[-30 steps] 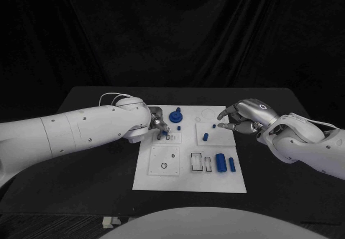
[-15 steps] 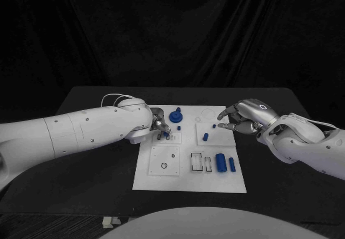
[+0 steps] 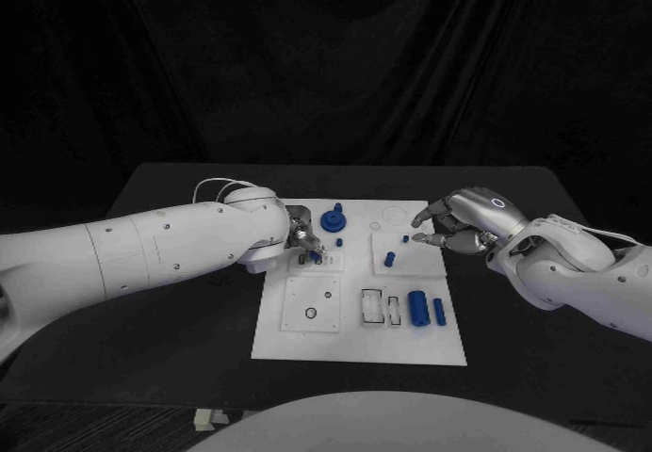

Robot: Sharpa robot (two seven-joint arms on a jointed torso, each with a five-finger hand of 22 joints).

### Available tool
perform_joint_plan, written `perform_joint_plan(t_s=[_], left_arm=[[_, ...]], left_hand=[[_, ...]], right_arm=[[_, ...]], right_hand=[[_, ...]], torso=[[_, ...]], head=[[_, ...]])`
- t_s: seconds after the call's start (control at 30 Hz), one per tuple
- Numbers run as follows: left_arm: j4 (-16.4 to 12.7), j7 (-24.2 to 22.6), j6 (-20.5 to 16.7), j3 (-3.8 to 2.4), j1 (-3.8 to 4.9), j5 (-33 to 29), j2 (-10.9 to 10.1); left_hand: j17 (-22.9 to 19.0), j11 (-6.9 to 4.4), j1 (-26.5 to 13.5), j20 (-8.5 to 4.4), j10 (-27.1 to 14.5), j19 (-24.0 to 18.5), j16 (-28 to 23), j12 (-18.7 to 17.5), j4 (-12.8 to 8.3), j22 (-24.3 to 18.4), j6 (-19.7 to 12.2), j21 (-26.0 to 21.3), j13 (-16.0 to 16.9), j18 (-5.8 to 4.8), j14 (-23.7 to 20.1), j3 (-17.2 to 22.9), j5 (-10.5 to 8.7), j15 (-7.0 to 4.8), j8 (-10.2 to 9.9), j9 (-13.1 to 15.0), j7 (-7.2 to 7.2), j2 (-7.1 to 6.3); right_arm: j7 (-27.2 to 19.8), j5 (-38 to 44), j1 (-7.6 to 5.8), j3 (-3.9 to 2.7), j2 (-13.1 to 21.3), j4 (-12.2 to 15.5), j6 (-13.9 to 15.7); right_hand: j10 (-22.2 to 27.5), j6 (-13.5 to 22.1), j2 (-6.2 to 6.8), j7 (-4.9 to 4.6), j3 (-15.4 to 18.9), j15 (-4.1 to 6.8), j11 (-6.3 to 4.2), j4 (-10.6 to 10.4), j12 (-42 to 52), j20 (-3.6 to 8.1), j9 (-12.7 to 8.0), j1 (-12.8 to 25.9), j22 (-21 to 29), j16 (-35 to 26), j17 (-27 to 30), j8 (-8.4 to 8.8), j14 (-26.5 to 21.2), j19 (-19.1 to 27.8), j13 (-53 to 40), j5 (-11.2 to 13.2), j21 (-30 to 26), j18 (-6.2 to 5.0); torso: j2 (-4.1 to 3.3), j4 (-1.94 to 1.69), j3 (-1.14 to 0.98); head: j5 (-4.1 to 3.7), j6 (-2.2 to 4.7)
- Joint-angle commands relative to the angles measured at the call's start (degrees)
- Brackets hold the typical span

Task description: Assemble the parts on the task board

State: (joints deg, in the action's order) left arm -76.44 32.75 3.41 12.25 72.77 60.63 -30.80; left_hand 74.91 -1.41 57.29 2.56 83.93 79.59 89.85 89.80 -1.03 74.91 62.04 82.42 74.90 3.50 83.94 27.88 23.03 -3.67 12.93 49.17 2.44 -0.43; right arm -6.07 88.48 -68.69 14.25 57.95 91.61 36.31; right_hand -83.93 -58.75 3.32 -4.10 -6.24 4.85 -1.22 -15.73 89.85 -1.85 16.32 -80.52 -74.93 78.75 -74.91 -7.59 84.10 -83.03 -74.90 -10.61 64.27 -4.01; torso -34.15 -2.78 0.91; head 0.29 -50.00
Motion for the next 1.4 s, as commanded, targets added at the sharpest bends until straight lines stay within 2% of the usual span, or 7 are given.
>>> perform_joint_plan(t_s=[0.03,0.67,1.4], left_arm=[[-0.3,-0.3,1.0,0.06,-0.33,0.0,-0.1],[-0.5,-0.3,1.0,0.07,-0.59,0.0,-0.4],[-0.4,-0.6,0.7,0.07,-1.12,0.0,-0.1]], left_hand=[[15.1,-0.24,0.0,-0.11,6.1,-0.1,0.2,0.2,-0.6,5.3,0.1,-0.3,15.1,-0.19,6.1,1.0,0.21,-0.4,-0.2,0.0,-0.36,0.45],[15.1,-0.23,-0.1,-0.11,6.1,-0.2,0.2,0.2,-0.6,5.3,0.2,-0.4,15.1,-0.17,6.1,1.1,0.22,-0.4,-0.2,0.0,-0.34,0.45],[15.1,-0.2,-0.6,-0.09,6.1,-0.2,0.2,0.2,-0.3,5.3,0.2,-0.5,15.1,-0.16,6.1,1.1,-0.74,-0.38,-0.4,0.3,-0.32,0.43]], right_arm=[[0.9,0.3,0.22,-0.03,0.0,0.0,-0.2],[0.9,0.3,0.43,-0.03,0.0,-0.1,-0.4],[1.2,0.3,0.5,-0.03,0.0,-0.2,-0.7]], right_hand=[[-6.1,-0.1,-0.64,-0.31,0.2,-0.39,0.34,0.1,0.1,-0.01,-0.1,0.1,-8.7,-0.3,-5.2,0.23,3.7,0.3,-15.1,0.1,-0.3,-0.75],[-6.1,-0.2,-0.68,-0.29,0.2,-0.4,0.34,0.1,0.1,-0.02,-0.1,0.1,-8.7,-0.4,-5.1,0.27,3.7,0.3,-15.1,0.0,-0.4,-0.77],[-6.1,-0.2,-0.72,-0.29,0.3,-0.4,0.34,0.2,0.1,-0.03,-0.1,0.0,-8.7,-0.4,-5.1,0.33,3.7,0.3,-15.1,0.0,-0.5,-0.78]], torso=[[0.0,-0.01,0.01],[-0.01,0.05,0.01],[0.01,0.02,0.03]], head=[[0.09,0.0],[0.39,0.0],[0.47,0.0]])
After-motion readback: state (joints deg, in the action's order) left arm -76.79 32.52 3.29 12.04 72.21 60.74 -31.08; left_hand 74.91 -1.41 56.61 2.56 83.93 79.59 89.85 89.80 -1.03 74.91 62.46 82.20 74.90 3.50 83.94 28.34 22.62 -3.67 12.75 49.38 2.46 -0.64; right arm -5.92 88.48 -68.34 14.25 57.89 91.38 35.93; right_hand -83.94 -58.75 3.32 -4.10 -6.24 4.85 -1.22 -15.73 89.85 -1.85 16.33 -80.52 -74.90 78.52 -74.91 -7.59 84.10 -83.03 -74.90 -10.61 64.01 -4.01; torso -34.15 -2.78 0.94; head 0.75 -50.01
